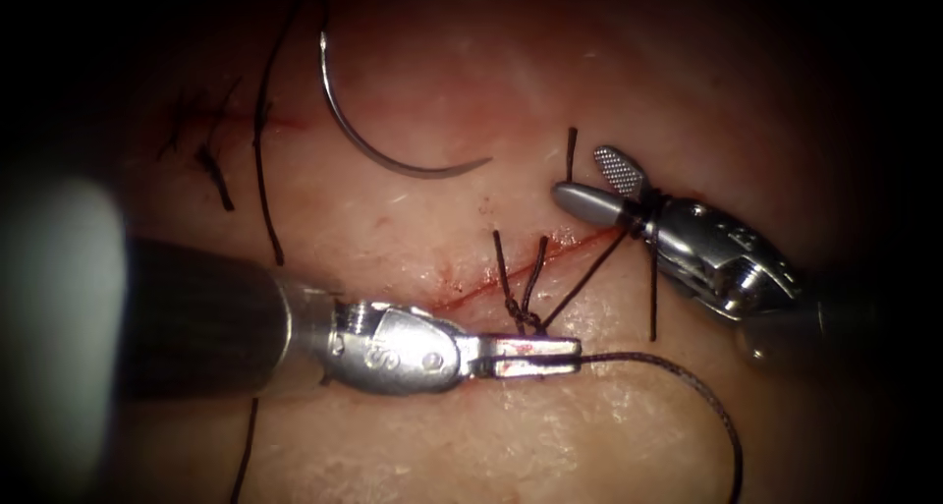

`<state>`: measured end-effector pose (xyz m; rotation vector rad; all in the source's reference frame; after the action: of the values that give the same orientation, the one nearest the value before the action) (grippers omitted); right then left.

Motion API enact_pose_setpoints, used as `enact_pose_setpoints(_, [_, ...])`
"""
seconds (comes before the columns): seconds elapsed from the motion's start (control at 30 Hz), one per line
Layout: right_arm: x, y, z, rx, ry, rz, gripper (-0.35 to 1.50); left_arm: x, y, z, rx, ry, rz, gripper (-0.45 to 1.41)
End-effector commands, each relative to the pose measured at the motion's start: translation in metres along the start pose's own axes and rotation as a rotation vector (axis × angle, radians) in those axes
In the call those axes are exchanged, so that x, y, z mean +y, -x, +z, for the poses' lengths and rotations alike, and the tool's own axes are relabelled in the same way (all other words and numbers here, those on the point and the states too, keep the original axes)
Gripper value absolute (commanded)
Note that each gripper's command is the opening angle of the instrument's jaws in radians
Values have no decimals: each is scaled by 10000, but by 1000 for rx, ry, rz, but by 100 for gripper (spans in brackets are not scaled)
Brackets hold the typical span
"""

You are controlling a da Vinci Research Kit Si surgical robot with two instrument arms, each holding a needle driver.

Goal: Wound Closure

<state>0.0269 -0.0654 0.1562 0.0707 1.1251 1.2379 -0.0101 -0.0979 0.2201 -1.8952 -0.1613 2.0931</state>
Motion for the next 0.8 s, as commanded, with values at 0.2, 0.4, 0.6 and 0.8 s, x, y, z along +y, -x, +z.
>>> enact_pose_setpoints(0.2, [2,12,16,-32,23,-29,96,12,-4,5,-55,-11,-50,-45])
enact_pose_setpoints(0.4, [7,15,30,-47,42,-34,94,7,-4,8,-73,2,-75,-45])
enact_pose_setpoints(0.6, [11,17,40,-63,53,-50,93,2,4,8,-82,5,-82,-45])
enact_pose_setpoints(0.8, [17,21,44,-79,24,-84,31,1,13,7,-85,5,-99,-45])
